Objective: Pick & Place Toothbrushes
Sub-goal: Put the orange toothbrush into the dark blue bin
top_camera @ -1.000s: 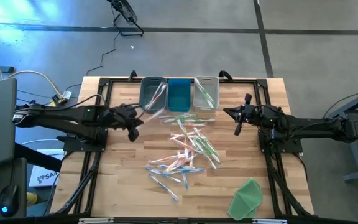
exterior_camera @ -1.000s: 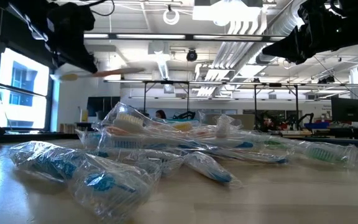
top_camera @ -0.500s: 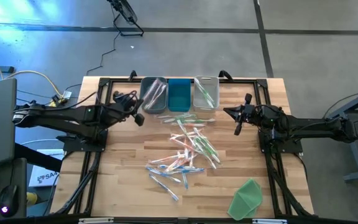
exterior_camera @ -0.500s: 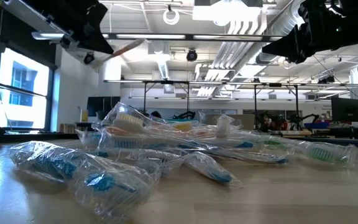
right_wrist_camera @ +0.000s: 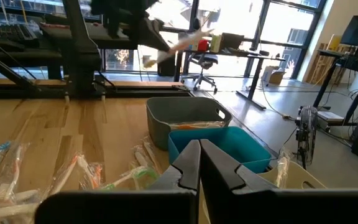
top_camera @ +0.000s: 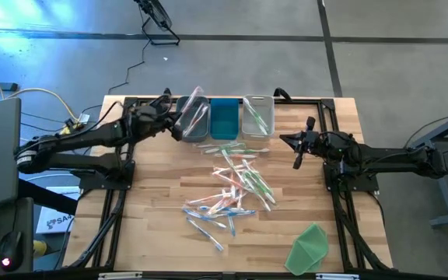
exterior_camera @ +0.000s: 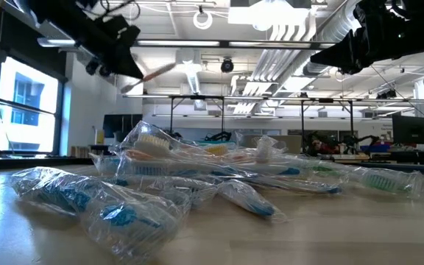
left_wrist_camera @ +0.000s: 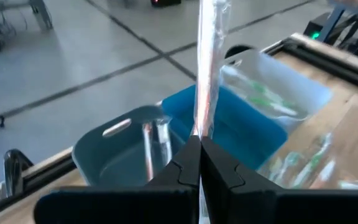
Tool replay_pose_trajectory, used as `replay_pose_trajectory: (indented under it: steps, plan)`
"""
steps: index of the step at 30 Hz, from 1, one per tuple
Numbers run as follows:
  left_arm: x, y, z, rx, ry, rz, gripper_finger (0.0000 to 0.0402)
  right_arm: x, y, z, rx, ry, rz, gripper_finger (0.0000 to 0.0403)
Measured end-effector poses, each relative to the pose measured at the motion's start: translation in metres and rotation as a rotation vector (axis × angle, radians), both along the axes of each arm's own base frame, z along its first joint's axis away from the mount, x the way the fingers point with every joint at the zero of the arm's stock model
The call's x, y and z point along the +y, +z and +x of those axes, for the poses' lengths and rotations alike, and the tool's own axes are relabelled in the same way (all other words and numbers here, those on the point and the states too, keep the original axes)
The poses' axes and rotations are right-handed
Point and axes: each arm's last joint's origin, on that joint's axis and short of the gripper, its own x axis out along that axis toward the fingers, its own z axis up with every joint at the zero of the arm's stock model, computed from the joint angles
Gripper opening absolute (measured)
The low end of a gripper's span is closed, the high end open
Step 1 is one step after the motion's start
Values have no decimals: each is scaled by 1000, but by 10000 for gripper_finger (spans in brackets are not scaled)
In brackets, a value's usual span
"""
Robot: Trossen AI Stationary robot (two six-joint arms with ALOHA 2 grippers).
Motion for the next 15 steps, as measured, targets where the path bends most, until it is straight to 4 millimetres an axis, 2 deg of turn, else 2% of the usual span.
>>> replay_pose_trajectory:
  steps: [8, 15]
  plan:
    - [39, -16, 14, -31, 24, -41, 0, 0, 0, 0, -1, 0, 0, 2]
    - [58, -36, 27, -12, 57, -97, 0, 0, 0, 0, 0, -1, 0, 2]
